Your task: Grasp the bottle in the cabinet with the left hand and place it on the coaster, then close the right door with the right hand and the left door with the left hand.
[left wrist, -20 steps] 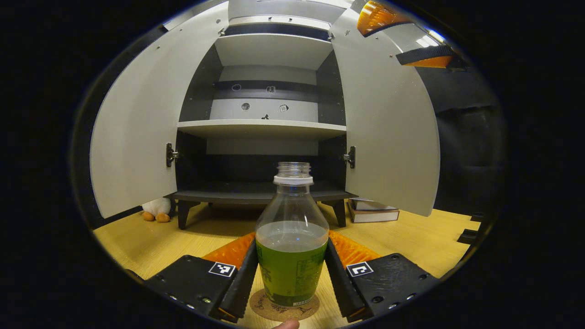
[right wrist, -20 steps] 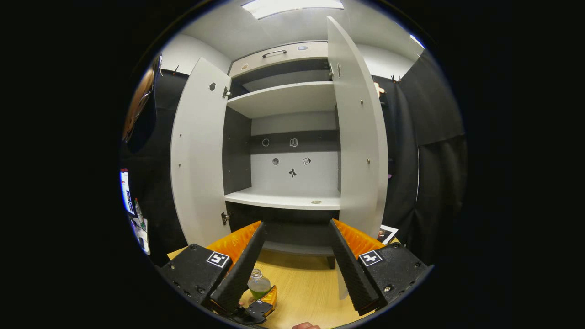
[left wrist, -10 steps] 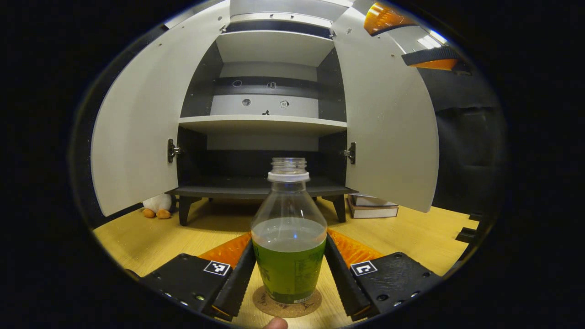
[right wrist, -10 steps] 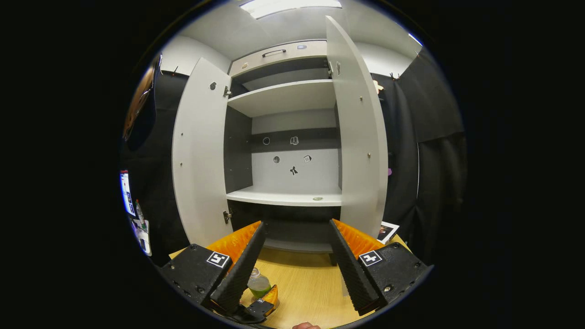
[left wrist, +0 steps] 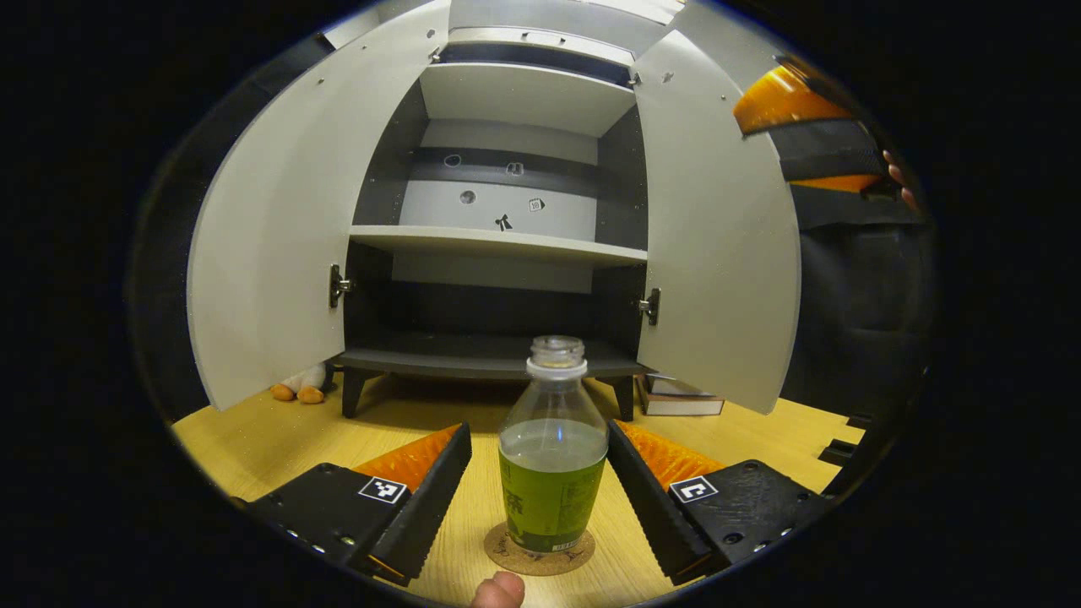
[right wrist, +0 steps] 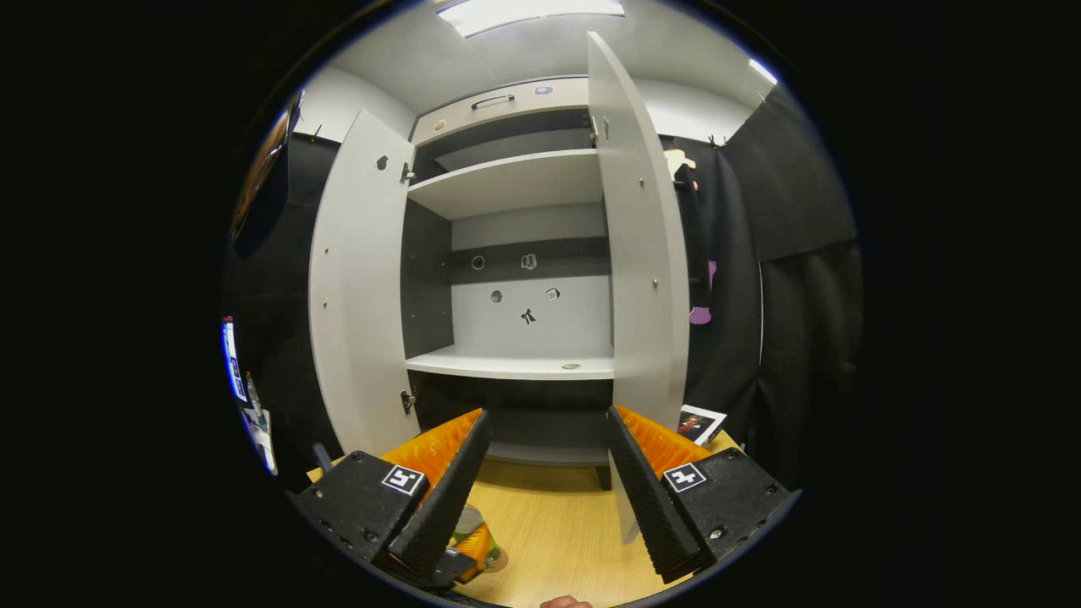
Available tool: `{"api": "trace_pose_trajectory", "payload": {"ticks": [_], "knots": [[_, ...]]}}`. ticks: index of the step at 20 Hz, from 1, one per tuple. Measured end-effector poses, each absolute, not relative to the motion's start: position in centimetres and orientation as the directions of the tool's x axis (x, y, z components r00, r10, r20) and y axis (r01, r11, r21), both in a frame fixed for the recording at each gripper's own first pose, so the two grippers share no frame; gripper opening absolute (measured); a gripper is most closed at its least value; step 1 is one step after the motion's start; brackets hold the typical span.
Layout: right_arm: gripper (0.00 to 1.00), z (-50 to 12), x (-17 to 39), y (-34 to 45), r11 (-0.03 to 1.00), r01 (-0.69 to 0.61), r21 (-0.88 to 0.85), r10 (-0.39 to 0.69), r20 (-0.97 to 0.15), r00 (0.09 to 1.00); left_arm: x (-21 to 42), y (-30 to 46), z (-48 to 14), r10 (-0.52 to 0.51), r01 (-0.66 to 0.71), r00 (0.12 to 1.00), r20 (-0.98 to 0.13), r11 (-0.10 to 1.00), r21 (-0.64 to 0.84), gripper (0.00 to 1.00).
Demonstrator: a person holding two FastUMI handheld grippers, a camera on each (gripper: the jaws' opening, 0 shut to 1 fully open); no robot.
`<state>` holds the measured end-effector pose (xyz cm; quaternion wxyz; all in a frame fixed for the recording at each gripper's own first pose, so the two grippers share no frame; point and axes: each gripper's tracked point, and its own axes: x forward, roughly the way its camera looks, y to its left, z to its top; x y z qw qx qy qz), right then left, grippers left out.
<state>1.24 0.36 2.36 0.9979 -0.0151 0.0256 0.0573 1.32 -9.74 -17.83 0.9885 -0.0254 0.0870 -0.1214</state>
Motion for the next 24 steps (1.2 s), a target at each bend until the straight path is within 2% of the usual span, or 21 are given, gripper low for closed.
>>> {"api": "trace_pose_trajectory", "payload": {"ticks": [6, 9, 12, 18, 20, 24], "knots": [[0.85, 2.1, 1.0, -0.7, 0.996, -0.089, 0.009, 0.089, -0.017, 0.996, 0.5, -7.8, -8.7, -0.234, 0.224, 0.969, -0.084, 0.968, -0.114, 0.95], [0.85, 3.3, 0.8, -0.9, 0.996, -0.081, 0.034, 0.08, 0.041, 0.996, 1.2, -6.8, -5.3, -0.212, 0.205, 0.976, -0.058, 0.972, -0.114, 0.95], [0.85, 5.4, 0.0, -2.3, 0.995, -0.073, 0.069, 0.066, 0.101, 0.993, 1.2, -5.9, -3.9, -0.191, 0.185, 0.98, -0.058, 0.978, -0.092, 0.95], [0.84, 12.3, -0.8, -8.9, 0.992, 0.013, 0.122, -0.041, 0.229, 0.973, 1.0, -5.0, -3.0, -0.154, 0.152, 0.987, -0.054, 0.988, -0.039, 0.95], [0.84, 14.9, -0.3, -11.5, 0.991, 0.051, 0.121, -0.081, 0.257, 0.963, 0.9, -5.2, -2.7, -0.151, 0.15, 0.988, -0.045, 0.988, -0.031, 0.95], [0.84, 19.1, 1.8, -14.8, 0.992, 0.062, 0.111, -0.092, 0.289, 0.953, 0.8, -5.5, -2.4, -0.152, 0.151, 0.988, -0.03, 0.988, -0.03, 0.95]]}}
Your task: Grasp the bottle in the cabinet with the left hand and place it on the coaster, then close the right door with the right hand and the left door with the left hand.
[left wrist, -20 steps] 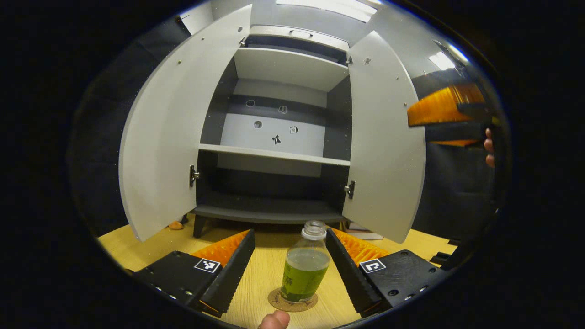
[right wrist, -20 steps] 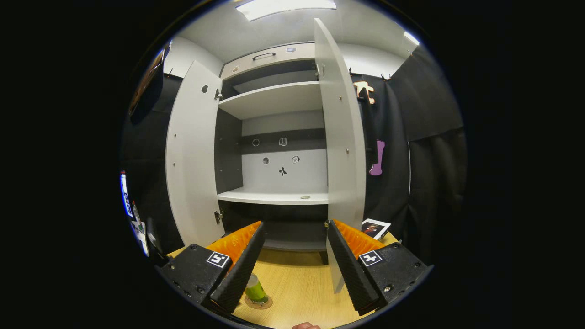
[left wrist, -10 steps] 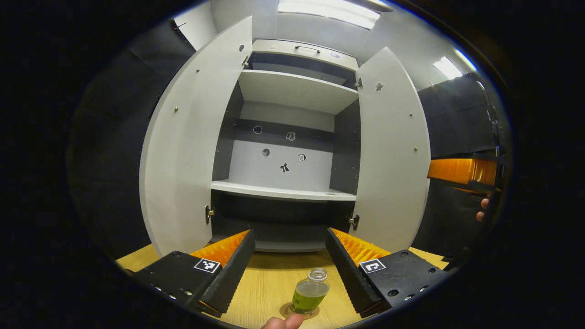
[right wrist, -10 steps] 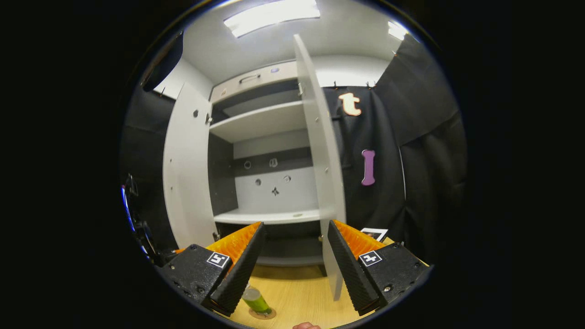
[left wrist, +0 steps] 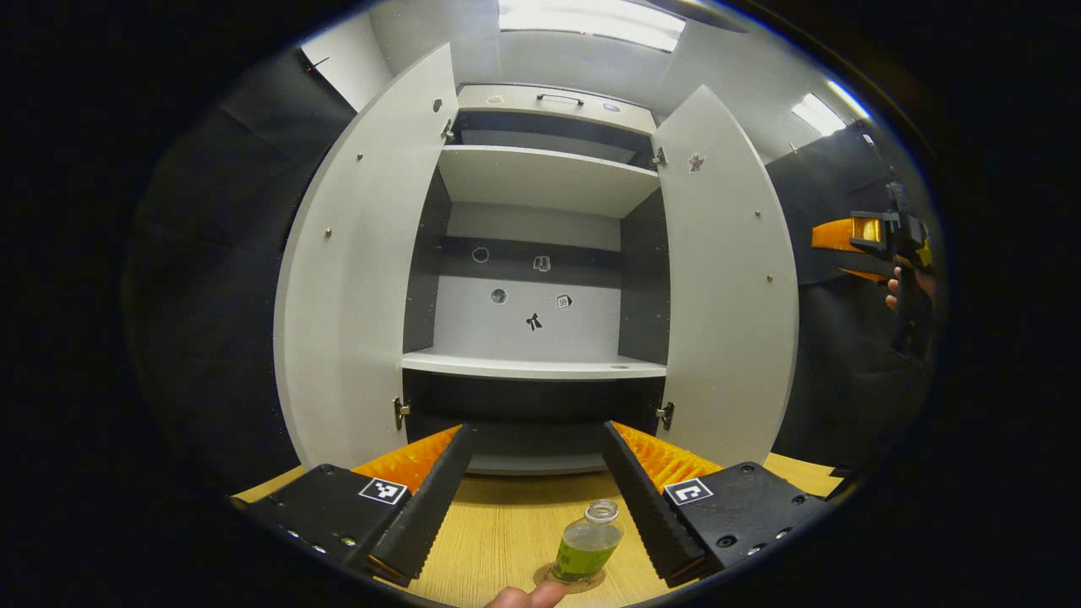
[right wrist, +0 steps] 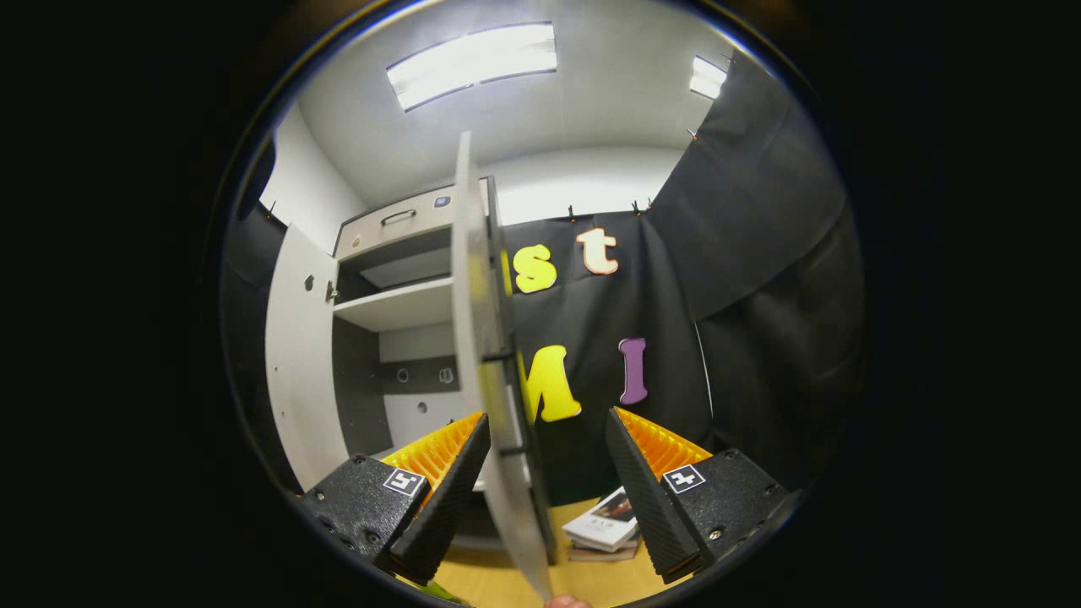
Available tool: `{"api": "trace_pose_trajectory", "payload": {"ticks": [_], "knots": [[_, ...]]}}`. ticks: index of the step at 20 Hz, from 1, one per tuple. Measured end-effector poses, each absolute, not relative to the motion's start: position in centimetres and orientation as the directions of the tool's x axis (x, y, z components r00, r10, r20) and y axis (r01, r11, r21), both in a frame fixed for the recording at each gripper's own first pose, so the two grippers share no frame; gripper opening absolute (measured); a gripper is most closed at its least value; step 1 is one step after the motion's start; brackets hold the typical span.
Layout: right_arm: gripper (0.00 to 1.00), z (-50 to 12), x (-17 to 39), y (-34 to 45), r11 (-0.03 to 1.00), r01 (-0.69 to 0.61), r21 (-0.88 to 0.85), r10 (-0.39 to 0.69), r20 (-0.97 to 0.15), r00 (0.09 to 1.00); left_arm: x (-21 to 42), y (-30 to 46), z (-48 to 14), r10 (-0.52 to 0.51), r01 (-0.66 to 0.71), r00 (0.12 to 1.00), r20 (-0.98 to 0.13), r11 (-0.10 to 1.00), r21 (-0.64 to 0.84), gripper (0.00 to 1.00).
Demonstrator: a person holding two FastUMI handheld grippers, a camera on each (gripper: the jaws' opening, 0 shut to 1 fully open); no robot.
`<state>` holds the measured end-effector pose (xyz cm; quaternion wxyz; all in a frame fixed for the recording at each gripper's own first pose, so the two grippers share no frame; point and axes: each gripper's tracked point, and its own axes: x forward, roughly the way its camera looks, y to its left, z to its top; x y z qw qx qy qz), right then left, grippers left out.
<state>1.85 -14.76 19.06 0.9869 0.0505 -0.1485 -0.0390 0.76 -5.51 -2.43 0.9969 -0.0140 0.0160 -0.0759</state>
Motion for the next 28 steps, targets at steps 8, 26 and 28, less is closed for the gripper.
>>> {"api": "trace_pose_trajectory", "payload": {"ticks": [8, 26, 28], "knots": [[0.84, 21.8, 7.5, -16.8, 0.996, 0.069, 0.064, -0.083, 0.26, 0.962, 0.9, -4.2, -2.5, -0.103, 0.102, 0.994, -0.028, 0.993, -0.052, 0.95], [0.81, 21.4, 8.5, -5.1, 0.994, -0.106, -0.001, 0.103, 0.241, 0.965, -1.3, -1.6, -1.9, -0.053, 0.051, 0.998, -0.025, 0.997, -0.059, 0.95], [0.82, 21.1, 9.3, -3.3, 0.987, -0.159, 0.02, 0.151, 0.234, 0.961, -1.6, -1.0, -1.9, -0.039, 0.038, 0.999, -0.028, 0.998, -0.059, 0.95]]}}
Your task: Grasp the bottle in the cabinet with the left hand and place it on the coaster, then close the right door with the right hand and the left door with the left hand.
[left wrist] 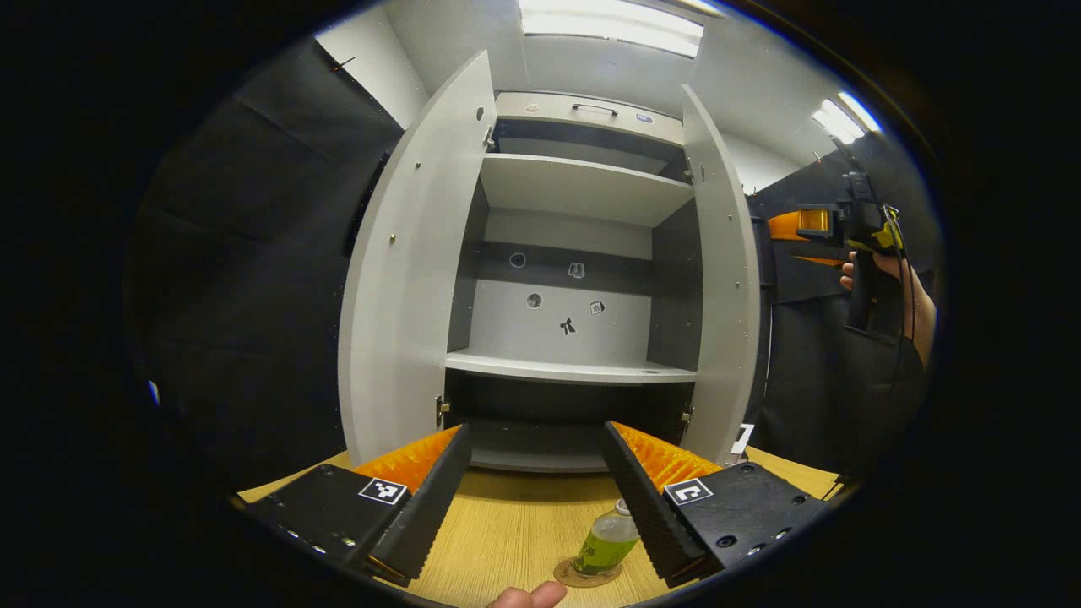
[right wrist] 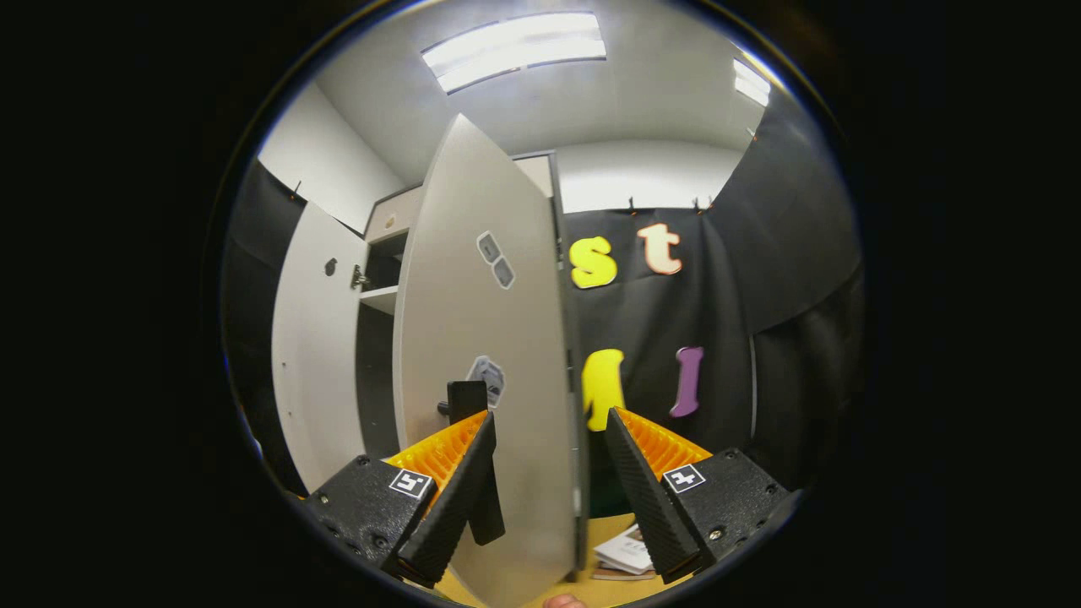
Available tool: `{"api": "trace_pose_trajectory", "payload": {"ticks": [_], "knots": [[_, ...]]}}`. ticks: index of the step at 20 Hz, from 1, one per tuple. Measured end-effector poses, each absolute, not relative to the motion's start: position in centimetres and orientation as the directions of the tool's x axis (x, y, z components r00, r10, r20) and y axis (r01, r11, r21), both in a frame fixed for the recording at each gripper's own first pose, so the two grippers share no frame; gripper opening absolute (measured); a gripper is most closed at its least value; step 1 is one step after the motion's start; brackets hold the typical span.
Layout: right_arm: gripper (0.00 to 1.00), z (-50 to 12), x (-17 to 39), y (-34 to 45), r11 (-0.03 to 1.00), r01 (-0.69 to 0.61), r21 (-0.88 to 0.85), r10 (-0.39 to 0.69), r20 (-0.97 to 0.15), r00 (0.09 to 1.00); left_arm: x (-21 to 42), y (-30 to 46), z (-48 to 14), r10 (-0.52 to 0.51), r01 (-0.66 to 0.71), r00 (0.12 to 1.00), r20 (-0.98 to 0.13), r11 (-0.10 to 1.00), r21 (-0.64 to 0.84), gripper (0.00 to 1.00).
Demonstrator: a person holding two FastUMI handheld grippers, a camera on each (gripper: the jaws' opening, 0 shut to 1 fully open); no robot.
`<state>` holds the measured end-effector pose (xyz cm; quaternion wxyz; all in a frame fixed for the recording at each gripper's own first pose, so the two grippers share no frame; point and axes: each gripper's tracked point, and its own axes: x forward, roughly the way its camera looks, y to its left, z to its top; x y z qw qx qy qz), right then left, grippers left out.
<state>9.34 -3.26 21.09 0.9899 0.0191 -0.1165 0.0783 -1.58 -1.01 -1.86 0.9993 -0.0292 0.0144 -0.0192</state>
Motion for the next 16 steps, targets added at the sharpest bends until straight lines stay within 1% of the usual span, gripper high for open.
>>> {"api": "trace_pose_trajectory", "payload": {"ticks": [2, 6, 8, 10, 13, 16], "knots": [[0.82, 20.9, 10.4, -1.6, 0.978, -0.205, 0.032, 0.192, 0.231, 0.954, -1.9, -0.4, -1.8, -0.021, 0.019, 0.999, -0.028, 0.998, -0.055, 0.95], [0.82, 21.4, 11.3, -1.3, 0.982, -0.185, 0.022, 0.174, 0.252, 0.952, -2.3, 1.0, -1.7, 0.016, -0.017, 0.999, -0.031, 0.999, -0.047, 0.95], [0.82, 22.1, 10.8, -1.2, 0.982, -0.186, 0.009, 0.176, 0.28, 0.944, -2.5, 1.7, -1.6, 0.036, -0.037, 0.999, -0.03, 0.998, -0.045, 0.95], [0.82, 22.1, 10.1, -1.3, 0.983, -0.181, -0.008, 0.176, 0.282, 0.943, -2.4, 1.9, -1.7, 0.041, -0.042, 0.999, -0.035, 0.998, -0.047, 0.95], [0.82, 21.2, 8.6, -1.6, 0.985, -0.169, -0.031, 0.171, 0.266, 0.949, -2.1, 1.7, -1.6, 0.035, -0.037, 0.999, -0.034, 0.998, -0.05, 0.95], [0.82, 18.8, 6.8, -1.9, 0.987, -0.152, -0.051, 0.16, 0.237, 0.958, -1.5, 1.2, -1.6, 0.019, -0.021, 0.999, -0.031, 0.998, -0.052, 0.95]]}}
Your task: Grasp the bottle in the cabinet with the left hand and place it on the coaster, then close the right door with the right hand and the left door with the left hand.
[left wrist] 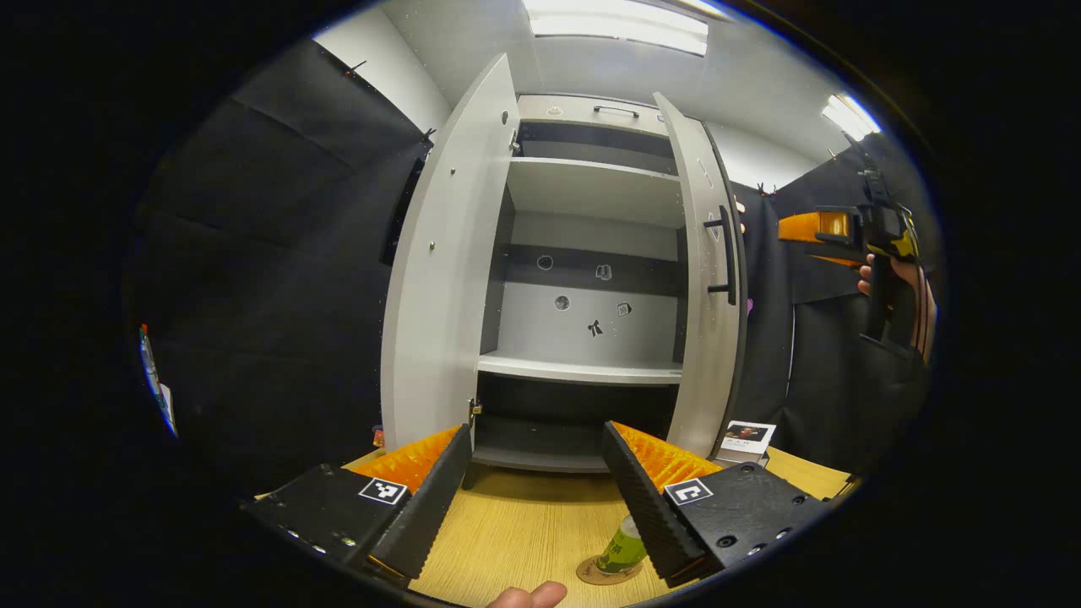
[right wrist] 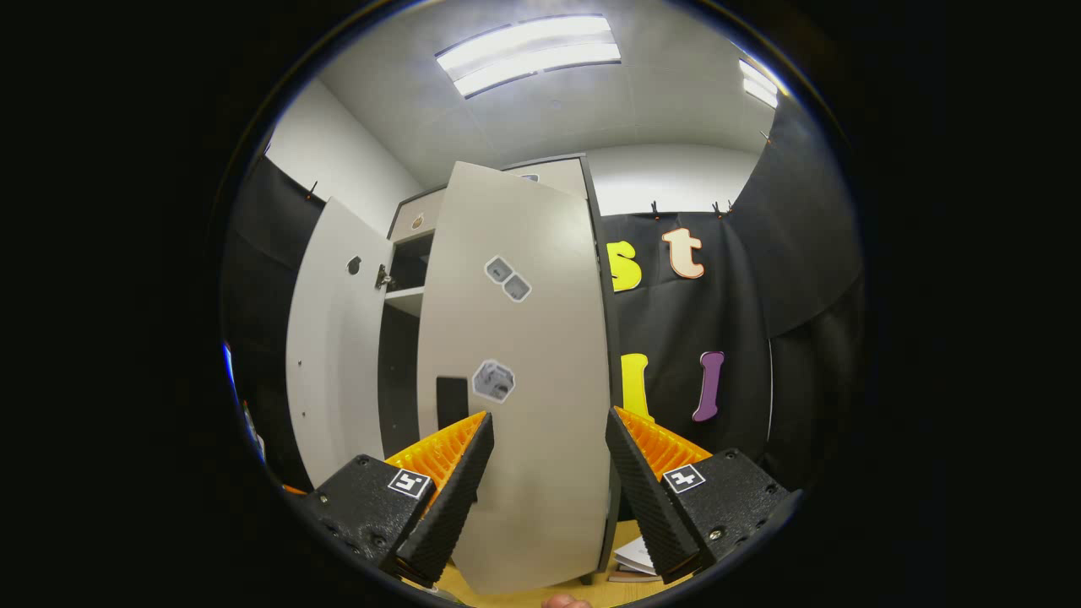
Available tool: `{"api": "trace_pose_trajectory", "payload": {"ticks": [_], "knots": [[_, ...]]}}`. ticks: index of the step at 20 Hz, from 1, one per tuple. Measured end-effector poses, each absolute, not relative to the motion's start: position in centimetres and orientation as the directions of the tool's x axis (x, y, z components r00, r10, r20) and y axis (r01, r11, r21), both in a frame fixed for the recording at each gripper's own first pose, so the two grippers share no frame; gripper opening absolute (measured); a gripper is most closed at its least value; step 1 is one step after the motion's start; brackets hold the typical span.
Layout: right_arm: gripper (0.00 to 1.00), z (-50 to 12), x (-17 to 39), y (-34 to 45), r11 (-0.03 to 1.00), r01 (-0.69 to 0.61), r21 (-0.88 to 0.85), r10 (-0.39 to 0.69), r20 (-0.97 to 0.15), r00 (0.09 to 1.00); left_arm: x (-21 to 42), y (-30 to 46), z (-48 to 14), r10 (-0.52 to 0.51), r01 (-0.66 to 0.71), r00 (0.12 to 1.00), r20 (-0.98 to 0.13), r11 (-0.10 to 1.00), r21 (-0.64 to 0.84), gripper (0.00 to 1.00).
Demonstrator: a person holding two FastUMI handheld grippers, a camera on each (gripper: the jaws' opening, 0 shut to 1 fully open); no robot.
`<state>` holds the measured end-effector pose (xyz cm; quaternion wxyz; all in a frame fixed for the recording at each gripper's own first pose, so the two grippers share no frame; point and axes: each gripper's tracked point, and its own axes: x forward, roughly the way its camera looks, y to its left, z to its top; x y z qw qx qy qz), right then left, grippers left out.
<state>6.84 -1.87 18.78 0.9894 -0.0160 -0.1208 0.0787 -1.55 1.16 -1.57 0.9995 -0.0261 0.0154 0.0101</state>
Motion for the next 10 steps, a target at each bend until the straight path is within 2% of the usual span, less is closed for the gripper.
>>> {"api": "trace_pose_trajectory", "payload": {"ticks": [3, 6, 7, 8, 10], "knots": [[0.82, 15.7, 5.1, -1.8, 0.987, -0.148, -0.054, 0.156, 0.221, 0.963, -1.0, 0.5, -1.8, -0.005, 0.001, 0.999, -0.046, 0.998, -0.068, 0.95], [0.82, 10.9, 4.1, -1.5, 0.982, -0.178, -0.054, 0.185, 0.149, 0.972, -0.6, 0.3, -1.2, -0.023, 0.019, 0.999, -0.046, 0.996, -0.09, 0.95], [0.82, 9.5, 3.7, -1.5, 0.982, -0.185, -0.04, 0.188, 0.124, 0.974, -0.5, 0.4, -0.8, -0.025, 0.021, 0.999, -0.041, 0.996, -0.089, 0.99], [0.82, 8.1, 3.2, -1.4, 0.98, -0.195, -0.029, 0.197, 0.11, 0.974, -0.4, 0.6, -0.4, -0.022, 0.019, 0.999, -0.033, 0.996, -0.086, 0.95], [0.82, 5.4, 2.7, -1.5, 0.981, -0.19, -0.028, 0.191, 0.082, 0.978, -0.3, 1.3, 0.4, -0.008, 0.006, 1.0, -0.014, 0.997, -0.075, 0.95]]}}
